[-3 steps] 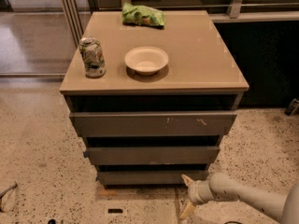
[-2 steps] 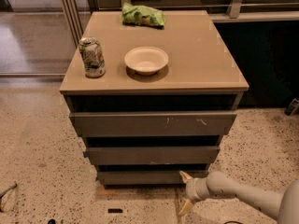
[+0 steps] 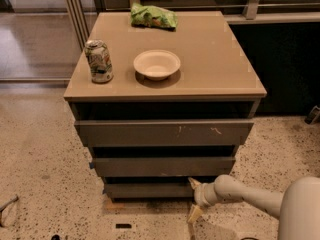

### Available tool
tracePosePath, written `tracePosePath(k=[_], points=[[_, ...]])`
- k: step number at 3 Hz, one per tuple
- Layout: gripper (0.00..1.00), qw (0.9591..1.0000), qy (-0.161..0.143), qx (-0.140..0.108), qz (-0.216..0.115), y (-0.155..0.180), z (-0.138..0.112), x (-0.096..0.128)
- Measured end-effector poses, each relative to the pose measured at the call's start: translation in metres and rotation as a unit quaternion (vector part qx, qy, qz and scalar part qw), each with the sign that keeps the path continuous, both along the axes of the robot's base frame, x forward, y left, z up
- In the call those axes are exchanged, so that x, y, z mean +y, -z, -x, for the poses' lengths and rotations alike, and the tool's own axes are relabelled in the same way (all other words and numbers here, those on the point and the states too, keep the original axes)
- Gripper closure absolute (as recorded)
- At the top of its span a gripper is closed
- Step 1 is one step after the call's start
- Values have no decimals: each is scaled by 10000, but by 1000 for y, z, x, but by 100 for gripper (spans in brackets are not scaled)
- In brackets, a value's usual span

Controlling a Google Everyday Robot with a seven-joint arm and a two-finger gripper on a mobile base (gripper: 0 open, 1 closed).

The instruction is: Open bottom drawer

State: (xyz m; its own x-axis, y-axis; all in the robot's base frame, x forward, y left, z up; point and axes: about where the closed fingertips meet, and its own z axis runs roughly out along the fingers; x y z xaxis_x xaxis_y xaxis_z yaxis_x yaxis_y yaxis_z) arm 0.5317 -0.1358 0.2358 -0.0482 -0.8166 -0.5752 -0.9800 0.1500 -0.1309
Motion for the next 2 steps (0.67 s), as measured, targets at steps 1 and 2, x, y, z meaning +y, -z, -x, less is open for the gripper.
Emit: tracePosePath(k=[1, 2], points=[[0, 9998, 109, 139, 104, 8, -16, -2], [0, 9990, 201, 328, 244, 24, -31, -3]])
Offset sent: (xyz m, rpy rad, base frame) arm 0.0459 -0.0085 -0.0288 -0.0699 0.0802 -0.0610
